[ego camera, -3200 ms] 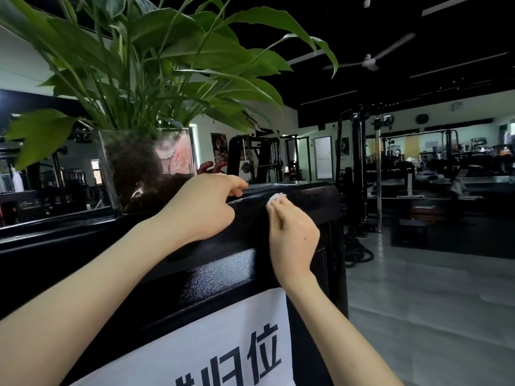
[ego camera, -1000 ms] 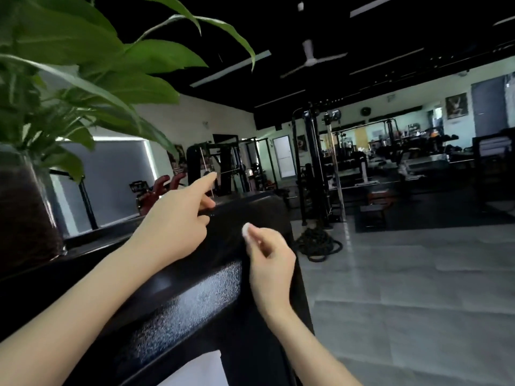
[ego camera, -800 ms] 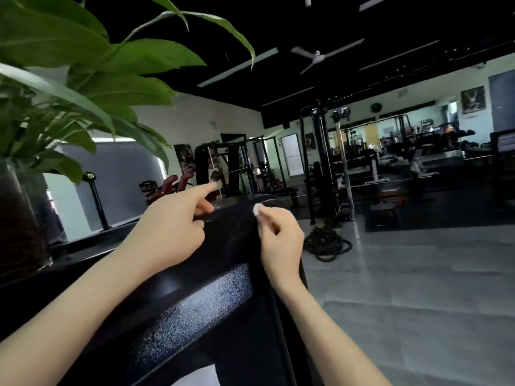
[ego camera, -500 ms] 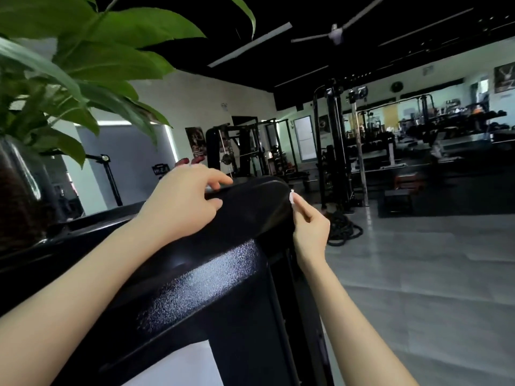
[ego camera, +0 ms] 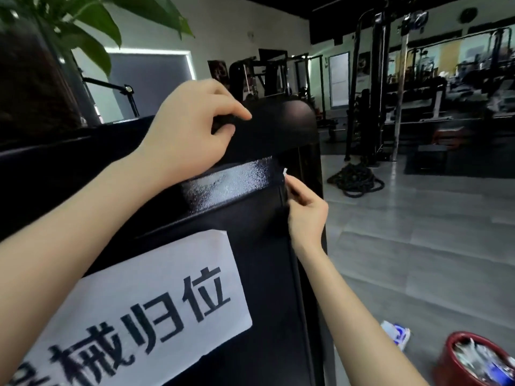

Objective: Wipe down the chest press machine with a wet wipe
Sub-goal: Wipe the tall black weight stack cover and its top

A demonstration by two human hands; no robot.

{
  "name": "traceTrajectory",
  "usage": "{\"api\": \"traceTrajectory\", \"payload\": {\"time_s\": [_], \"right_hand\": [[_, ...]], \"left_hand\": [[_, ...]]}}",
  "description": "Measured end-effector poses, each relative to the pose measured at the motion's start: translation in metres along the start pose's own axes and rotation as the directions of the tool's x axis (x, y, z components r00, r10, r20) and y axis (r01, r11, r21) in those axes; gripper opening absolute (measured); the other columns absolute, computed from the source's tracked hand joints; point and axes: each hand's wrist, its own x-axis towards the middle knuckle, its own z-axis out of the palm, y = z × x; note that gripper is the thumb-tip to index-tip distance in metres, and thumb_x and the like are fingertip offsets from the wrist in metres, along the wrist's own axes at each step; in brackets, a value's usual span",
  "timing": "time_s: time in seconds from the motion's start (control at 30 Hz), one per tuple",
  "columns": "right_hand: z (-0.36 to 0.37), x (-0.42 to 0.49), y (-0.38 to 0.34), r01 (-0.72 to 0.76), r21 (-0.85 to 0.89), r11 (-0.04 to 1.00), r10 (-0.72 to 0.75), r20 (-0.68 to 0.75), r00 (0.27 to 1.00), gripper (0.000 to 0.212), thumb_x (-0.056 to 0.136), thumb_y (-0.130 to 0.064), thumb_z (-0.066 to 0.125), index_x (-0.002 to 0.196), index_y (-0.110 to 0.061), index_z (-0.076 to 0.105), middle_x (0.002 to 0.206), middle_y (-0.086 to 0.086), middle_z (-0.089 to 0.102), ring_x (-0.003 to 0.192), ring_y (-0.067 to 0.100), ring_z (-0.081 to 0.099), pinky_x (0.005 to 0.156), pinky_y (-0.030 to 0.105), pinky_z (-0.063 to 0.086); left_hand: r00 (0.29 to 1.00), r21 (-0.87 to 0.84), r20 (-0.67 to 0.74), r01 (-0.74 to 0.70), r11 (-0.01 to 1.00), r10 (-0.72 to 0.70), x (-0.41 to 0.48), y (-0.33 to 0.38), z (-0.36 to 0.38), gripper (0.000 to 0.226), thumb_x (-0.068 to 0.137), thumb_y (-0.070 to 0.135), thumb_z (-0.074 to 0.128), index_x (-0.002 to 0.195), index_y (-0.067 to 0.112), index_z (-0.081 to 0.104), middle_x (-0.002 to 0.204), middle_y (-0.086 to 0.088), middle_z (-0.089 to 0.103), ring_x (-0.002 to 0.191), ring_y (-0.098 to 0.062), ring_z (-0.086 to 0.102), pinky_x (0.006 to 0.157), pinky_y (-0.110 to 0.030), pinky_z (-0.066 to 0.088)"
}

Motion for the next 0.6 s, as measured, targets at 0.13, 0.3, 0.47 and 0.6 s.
{"api": "traceTrajectory", "payload": {"time_s": [0.13, 0.3, 0.47, 0.6], "right_hand": [[-0.003, 0.000, -0.012, -0.043, 0.056, 0.997, 0.049, -0.105, 0.993, 0.034, 0.078, 0.015, 0.057, 0.094, -0.011, 0.073, 0.084, -0.004, 0.073, 0.083, 0.006, 0.068, 0.081, 0.023, 0.052], [-0.006, -0.041, -0.013, 0.153, 0.012, 0.988, -0.151, -0.117, 0.982, 0.030, 0.085, 0.010, 0.057, 0.105, -0.008, 0.071, 0.106, 0.000, 0.070, 0.105, 0.009, 0.064, 0.091, 0.020, 0.048], [-0.006, -0.097, 0.036, 0.494, -0.425, 0.759, -0.492, 0.122, 0.862, 0.057, 0.077, 0.018, 0.035, 0.128, 0.002, 0.055, 0.131, 0.011, 0.057, 0.129, 0.017, 0.047, 0.110, 0.030, 0.034], [-0.030, -0.179, 0.101, 0.156, -0.426, 0.891, -0.138, 0.074, 0.988, 0.057, 0.095, 0.011, 0.032, 0.147, -0.011, 0.030, 0.152, -0.004, 0.033, 0.140, 0.000, 0.024, 0.118, 0.029, 0.017]], "left_hand": [[1.000, 0.041, -0.014, 0.018, 0.999, -0.017, -0.027, 0.000, -0.009, 0.031, 0.080, 0.016, 0.051, 0.102, 0.021, 0.072, 0.105, -0.002, 0.063, 0.101, -0.025, 0.055, 0.091, -0.034, 0.040], [0.999, 0.072, 0.037, -0.022, 0.997, 0.020, -0.058, -0.005, -0.015, 0.029, 0.080, 0.009, 0.054, 0.099, 0.020, 0.072, 0.101, -0.001, 0.064, 0.096, -0.026, 0.056, 0.086, -0.037, 0.043], [0.983, 0.162, 0.106, -0.168, 0.972, 0.152, -0.093, -0.002, -0.008, 0.033, 0.075, 0.004, 0.051, 0.098, 0.014, 0.072, 0.101, -0.008, 0.066, 0.088, -0.034, 0.059, 0.077, -0.042, 0.045], [0.973, 0.202, 0.129, -0.213, 0.956, 0.190, -0.130, -0.006, -0.004, 0.038, 0.076, 0.008, 0.042, 0.099, 0.010, 0.071, 0.107, -0.014, 0.066, 0.090, -0.037, 0.061, 0.081, -0.044, 0.046]]}}
